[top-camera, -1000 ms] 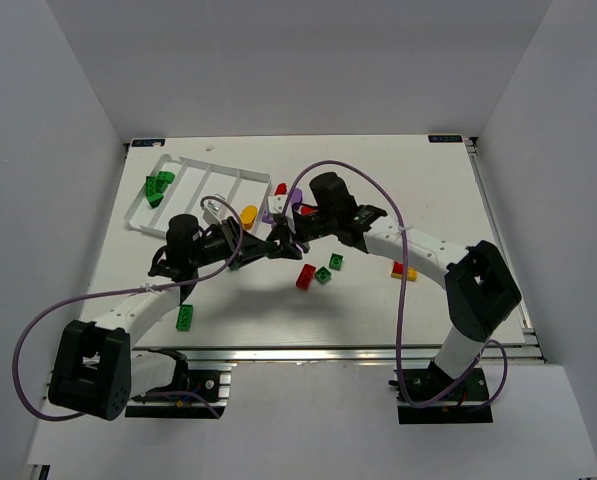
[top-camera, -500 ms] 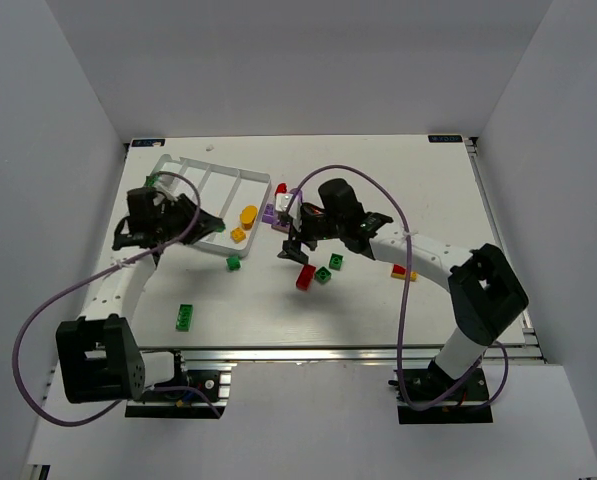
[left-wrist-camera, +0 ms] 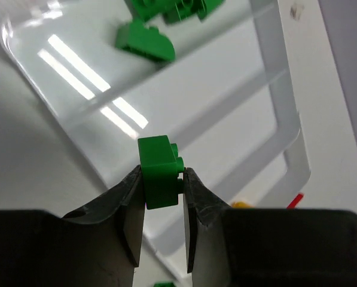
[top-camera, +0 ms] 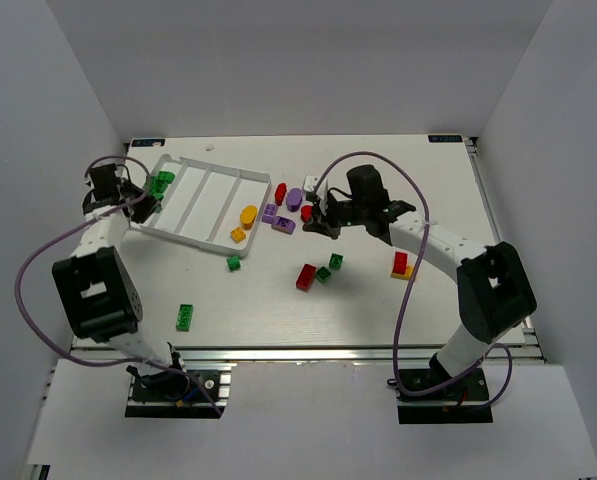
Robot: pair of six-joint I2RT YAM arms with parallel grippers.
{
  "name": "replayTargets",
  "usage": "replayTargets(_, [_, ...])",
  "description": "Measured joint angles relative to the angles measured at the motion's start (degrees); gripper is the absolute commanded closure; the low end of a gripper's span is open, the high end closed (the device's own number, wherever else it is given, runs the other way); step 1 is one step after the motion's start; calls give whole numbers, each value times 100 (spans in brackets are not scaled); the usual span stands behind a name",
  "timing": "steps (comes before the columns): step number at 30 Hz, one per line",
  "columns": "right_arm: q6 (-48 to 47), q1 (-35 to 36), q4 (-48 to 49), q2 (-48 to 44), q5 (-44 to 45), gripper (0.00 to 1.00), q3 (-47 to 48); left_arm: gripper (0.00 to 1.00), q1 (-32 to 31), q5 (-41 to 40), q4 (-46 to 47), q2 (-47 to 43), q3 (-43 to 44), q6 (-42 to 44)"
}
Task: Sort the legos into containers by color
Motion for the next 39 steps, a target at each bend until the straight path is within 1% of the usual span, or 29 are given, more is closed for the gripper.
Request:
replayTargets(6, [-20, 22, -2, -66, -236, 98, -131, 89, 275, -175, 461, 1154, 863, -455])
replayTargets(15, [-26, -81, -2, -116, -350, 94, -245, 87, 282, -210, 1106, 2107, 1615, -1108])
replayTargets(20, [-26, -146, -4, -116, -356, 92, -245, 84, 282, -302, 1108, 2299, 1816, -1185])
replayTargets(25, [-22, -173, -4, -116, -378, 90, -245, 80, 282, -433, 970, 2367, 1945, -1034])
replayTargets(32, [-17, -177, -4, -116, -402, 88, -245, 71, 282, -581, 686, 2367, 1947, -647])
replayTargets(35, [-9, -177, -4, -116, -415, 88, -245, 65, 282, -621, 595, 2367, 1941, -496])
replayTargets(36, [-4, -177, -4, -116, -417, 88, -245, 60, 282, -629, 568, 2367, 1939, -461])
replayTargets(39, [-2, -177, -4, -116, -435, 88, -245, 56, 282, -660, 507, 2367, 1939, -354])
